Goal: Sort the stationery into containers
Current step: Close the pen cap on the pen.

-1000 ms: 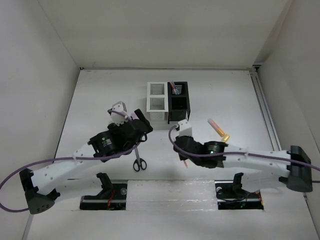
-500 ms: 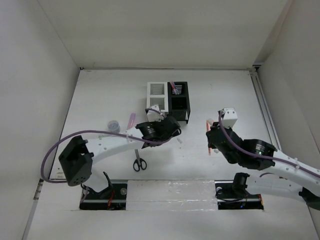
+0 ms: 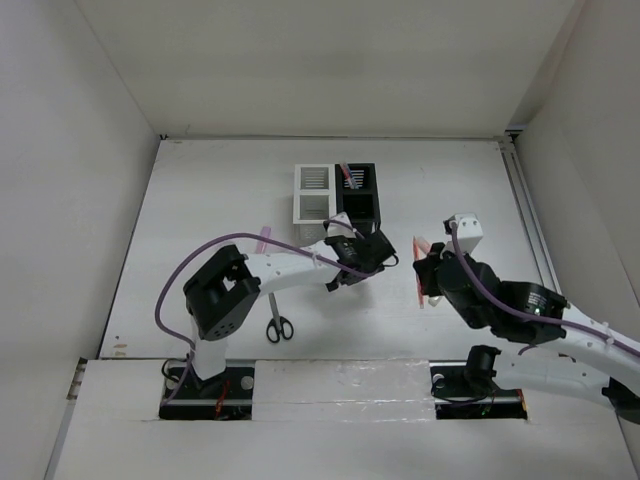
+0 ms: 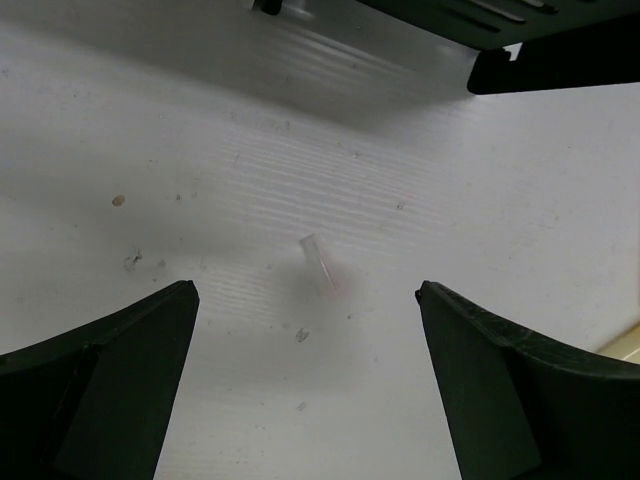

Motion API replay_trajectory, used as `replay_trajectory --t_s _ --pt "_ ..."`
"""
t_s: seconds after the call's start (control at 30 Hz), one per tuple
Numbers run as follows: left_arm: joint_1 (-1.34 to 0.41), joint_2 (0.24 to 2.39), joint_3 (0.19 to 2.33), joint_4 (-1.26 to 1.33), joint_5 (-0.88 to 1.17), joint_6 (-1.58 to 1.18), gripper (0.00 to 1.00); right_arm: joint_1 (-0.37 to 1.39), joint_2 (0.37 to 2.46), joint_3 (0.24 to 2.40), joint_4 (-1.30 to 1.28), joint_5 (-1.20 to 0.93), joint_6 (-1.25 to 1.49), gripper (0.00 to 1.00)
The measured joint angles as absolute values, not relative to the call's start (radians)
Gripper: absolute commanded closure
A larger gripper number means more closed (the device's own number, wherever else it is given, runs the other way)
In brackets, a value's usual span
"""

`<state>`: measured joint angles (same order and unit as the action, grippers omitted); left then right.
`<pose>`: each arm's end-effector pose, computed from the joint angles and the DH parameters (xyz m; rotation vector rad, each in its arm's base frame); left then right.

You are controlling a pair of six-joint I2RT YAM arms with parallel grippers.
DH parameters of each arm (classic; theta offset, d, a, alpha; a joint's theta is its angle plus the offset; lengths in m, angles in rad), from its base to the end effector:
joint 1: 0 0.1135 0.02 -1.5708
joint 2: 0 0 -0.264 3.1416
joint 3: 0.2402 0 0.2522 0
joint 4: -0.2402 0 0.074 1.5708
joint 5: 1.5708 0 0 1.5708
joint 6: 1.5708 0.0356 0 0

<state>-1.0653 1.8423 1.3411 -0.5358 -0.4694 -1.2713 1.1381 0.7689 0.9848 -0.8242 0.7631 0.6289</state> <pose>0.2021 -0.3319 0.2117 -0.4165 2.4520 -0.3919 0.0804 0.1154 0.3512 -0.0965 2.0062 0.2931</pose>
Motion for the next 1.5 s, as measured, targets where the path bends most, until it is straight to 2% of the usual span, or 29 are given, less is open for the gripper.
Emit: replay_trajectory --t_s 0.03,0.23,0.27,0.5,0.67,0.97,1.17,1.5 --pt "-1.065 1.854 1.345 -0.544 -0.467 -1.277 0.15 1.138 0.760 0.985 -0.819 0.757 0.621 1.00" --pt "-1.065 1.900 1.367 -0.570 -0.460 -1.308 0.21 1.138 0.719 0.979 -0.778 0.718 0.587 1.00" --pt "-1.065 1.906 1.372 -0.575 -0.460 -1.311 0.28 1.138 0.715 0.978 -0.772 0.710 0.579 1.00" --pt "-1.067 1.967 1.409 -0.591 -0.460 -1.331 0.32 1.138 0.707 0.965 -0.738 0.669 0.548 1.00" --pt "-1.069 1.985 1.409 -0.611 -0.461 -1.348 0.43 1.138 0.694 0.965 -0.726 0.653 0.537 1.00" --pt "-1.072 2.021 1.445 -0.632 -0.469 -1.352 0.48 1.138 0.662 0.965 -0.724 0.642 0.530 1.00" --pt "-1.072 2.046 1.479 -0.653 -0.474 -1.356 0.62 1.138 0.661 0.963 -0.723 0.641 0.526 1.00" --pt "-1.072 2.068 1.507 -0.680 -0.478 -1.361 0.76 1.138 0.651 0.952 -0.703 0.636 0.521 1.00"
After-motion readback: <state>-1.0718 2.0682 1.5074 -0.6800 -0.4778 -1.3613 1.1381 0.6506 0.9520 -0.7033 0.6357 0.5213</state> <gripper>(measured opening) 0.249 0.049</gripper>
